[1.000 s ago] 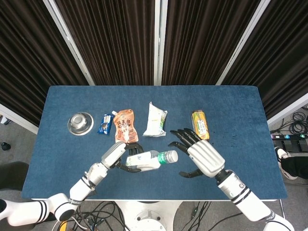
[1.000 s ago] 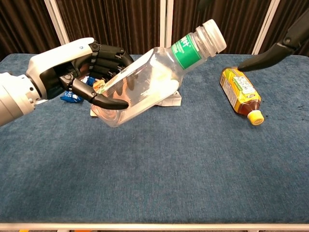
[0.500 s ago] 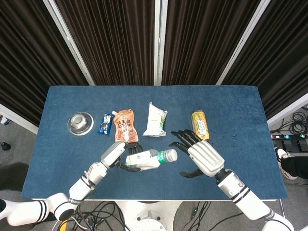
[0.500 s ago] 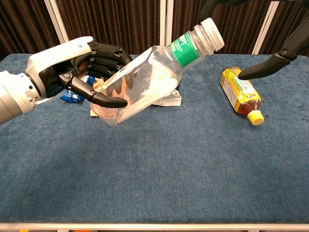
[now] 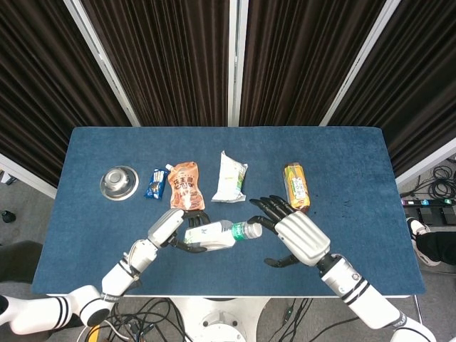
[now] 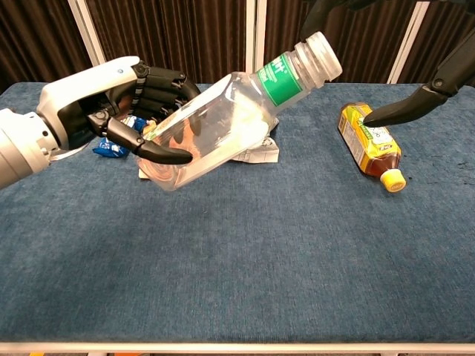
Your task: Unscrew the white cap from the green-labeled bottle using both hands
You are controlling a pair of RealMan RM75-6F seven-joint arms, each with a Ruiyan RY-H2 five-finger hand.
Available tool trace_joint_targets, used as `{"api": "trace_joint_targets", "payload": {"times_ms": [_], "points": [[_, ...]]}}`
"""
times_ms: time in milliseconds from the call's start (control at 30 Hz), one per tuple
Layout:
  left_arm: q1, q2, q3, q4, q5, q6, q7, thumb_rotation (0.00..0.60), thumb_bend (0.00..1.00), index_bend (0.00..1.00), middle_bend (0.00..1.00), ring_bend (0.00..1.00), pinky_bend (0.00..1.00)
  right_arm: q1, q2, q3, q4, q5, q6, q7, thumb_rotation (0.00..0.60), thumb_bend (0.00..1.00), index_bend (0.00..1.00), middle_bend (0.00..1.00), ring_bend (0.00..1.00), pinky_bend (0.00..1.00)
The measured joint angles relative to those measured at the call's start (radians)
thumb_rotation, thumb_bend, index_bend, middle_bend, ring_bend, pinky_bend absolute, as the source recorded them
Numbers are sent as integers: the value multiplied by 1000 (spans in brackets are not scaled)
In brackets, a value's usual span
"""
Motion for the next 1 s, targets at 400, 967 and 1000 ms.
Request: {"api": "trace_joint_targets", "payload": {"times_ms": [400,967,1000], "points": [[-2,5,-3,-1,2,1,-3,600,428,694,638,577,560,-2,-9,6,9,-4,13,9,589,43,263,42,0,0],[3,-15,-2,-1,10,18,-30,600,429,698,638,577,560,-3,-32,22,27,-14,40,31,588,53,243,49,0,0],[3,-16,-2,1,11,19,-30,600,429,698,638,577,560,-4,-36,23,29,-17,45,32,587,59,236,51,0,0]]}}
